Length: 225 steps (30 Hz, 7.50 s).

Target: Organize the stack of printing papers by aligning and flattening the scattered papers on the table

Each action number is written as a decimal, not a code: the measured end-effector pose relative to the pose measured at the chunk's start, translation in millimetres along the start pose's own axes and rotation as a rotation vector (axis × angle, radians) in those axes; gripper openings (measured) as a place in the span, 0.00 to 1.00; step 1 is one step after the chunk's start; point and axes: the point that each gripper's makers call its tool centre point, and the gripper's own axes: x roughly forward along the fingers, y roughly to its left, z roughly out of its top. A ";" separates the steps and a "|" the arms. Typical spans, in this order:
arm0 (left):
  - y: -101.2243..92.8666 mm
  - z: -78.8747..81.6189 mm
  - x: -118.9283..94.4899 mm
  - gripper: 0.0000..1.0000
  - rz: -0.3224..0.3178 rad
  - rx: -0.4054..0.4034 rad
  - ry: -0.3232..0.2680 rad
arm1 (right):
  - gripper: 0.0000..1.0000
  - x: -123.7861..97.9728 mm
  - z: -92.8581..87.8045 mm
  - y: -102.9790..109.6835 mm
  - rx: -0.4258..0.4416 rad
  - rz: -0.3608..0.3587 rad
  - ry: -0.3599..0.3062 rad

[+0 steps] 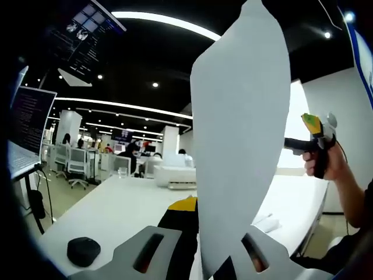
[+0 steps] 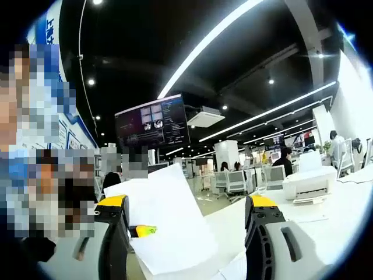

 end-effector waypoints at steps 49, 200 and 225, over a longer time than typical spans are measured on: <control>-5.7 -1.3 6.0 0.05 -0.020 -0.110 -0.052 | 0.79 -22.3 -3.4 -24.2 0.031 -0.067 -0.010; 40.4 5.1 -10.1 0.06 0.015 -0.443 -0.350 | 0.86 -51.5 -66.0 -104.0 -0.017 -0.355 0.120; 58.2 -1.9 -25.7 0.06 0.052 -0.527 -0.406 | 0.90 -80.1 -117.2 -151.1 -0.038 -0.519 0.245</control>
